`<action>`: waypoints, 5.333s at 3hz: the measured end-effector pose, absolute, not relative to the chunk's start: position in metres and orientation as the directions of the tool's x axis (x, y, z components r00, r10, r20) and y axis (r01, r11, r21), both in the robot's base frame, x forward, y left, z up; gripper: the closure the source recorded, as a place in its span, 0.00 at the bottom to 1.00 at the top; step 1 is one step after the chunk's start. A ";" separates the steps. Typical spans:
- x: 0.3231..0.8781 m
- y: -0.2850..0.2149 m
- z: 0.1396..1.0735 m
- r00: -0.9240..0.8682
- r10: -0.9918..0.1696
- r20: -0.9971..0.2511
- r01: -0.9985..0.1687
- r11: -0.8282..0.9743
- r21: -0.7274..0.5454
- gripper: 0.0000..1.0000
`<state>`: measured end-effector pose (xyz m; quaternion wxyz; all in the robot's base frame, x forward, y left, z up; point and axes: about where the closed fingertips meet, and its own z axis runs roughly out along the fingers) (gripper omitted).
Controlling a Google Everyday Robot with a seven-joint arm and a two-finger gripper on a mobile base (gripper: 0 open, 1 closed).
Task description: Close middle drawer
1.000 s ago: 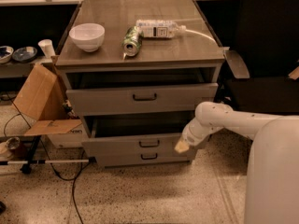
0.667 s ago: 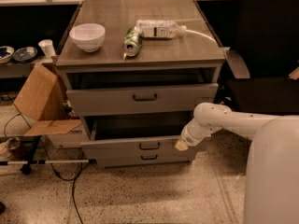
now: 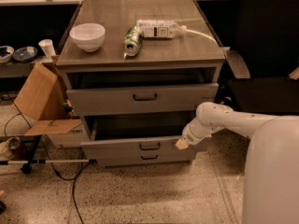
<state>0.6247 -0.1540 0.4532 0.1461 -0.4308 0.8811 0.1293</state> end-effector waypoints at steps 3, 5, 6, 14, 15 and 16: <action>0.642 -0.120 0.459 -0.524 -0.731 -0.437 -0.833 0.547 0.083 0.14; 0.644 -0.097 0.468 -0.465 -0.753 -0.465 -0.868 0.492 0.070 0.00; 0.645 -0.090 0.470 -0.447 -0.760 -0.471 -0.878 0.475 0.067 0.00; 0.680 -0.112 0.426 -0.469 -0.771 -0.431 -0.862 0.506 0.034 0.12; 0.681 -0.104 0.430 -0.457 -0.771 -0.444 -0.866 0.499 0.025 0.00; 0.681 -0.104 0.430 -0.457 -0.771 -0.444 -0.866 0.499 0.025 0.00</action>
Offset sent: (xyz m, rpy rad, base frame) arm 0.0244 0.0356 0.0088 0.0568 -0.0741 0.0500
